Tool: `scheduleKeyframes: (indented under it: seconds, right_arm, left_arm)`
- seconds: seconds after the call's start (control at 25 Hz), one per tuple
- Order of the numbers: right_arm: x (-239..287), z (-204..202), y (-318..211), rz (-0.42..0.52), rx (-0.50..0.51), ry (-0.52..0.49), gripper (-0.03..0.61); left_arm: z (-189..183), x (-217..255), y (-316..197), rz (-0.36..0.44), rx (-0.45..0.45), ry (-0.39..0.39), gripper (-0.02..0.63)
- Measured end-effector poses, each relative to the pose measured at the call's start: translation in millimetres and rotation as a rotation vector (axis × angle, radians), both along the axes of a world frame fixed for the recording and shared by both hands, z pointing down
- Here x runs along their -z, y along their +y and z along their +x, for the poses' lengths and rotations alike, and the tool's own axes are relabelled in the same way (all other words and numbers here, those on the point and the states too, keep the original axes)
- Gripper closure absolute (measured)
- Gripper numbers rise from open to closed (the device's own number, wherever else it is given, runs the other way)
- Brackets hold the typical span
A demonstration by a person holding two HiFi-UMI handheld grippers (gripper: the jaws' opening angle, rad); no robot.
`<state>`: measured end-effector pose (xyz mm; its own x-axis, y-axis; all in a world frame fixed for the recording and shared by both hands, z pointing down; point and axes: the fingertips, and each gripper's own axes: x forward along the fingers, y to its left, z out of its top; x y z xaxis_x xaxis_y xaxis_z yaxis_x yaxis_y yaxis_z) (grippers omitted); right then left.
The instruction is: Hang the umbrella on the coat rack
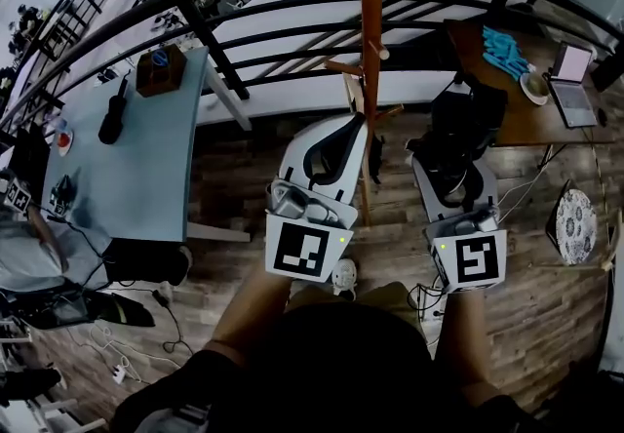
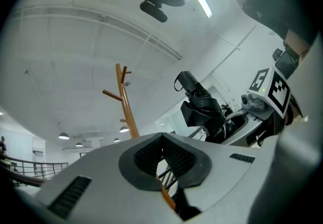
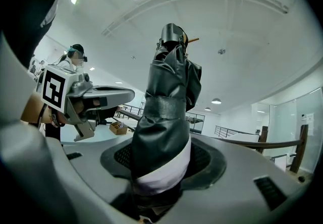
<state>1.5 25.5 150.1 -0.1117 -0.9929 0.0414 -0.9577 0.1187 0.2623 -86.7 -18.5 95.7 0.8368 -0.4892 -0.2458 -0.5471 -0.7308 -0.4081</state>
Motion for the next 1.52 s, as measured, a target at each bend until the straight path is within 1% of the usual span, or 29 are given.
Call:
scheduleKeyframes:
  seconds: [0.16, 0.32, 0.52, 0.72, 0.84, 0.96, 1.16, 1.32, 1.52]
  right_arm:
    - [-3, 3, -11, -0.010, -0.005, 0.001, 0.337]
    - [-7, 7, -20, -0.022, 0.002, 0.003, 0.337]
    - [-10, 16, -33, -0.028, 0.015, -0.001, 0.337]
    - [-13, 33, -50, -0.040, 0.041, 0.010, 0.337]
    - [-16, 43, -60, -0.046, 0.070, -0.014, 0.337]
    - [-19, 54, -69, -0.045, 0.095, -0.042, 0.337]
    - [-25, 75, -83, -0.024, 0.120, -0.011, 0.337]
    - [-41, 87, -96, -0.064, 0.152, 0.022, 0.339]
    - [-68, 102, -107, -0.124, 0.197, 0.004, 0.339]
  left_arm:
    - [2, 1, -14, 0.003, 0.003, 0.011, 0.603]
    - [11, -3, -25, -0.016, -0.003, 0.008, 0.603]
    - [22, -8, -37, -0.019, 0.000, -0.009, 0.603]
    - [37, -21, -46, -0.047, 0.009, -0.019, 0.603]
    - [49, -28, -51, -0.061, 0.033, -0.033, 0.603]
    - [64, -33, -55, -0.073, 0.031, -0.029, 0.603]
    - [84, -45, -64, -0.091, 0.058, -0.032, 0.603]
    - [96, -62, -73, -0.138, 0.083, -0.052, 0.603]
    - [117, -78, -82, -0.133, 0.086, -0.086, 0.603]
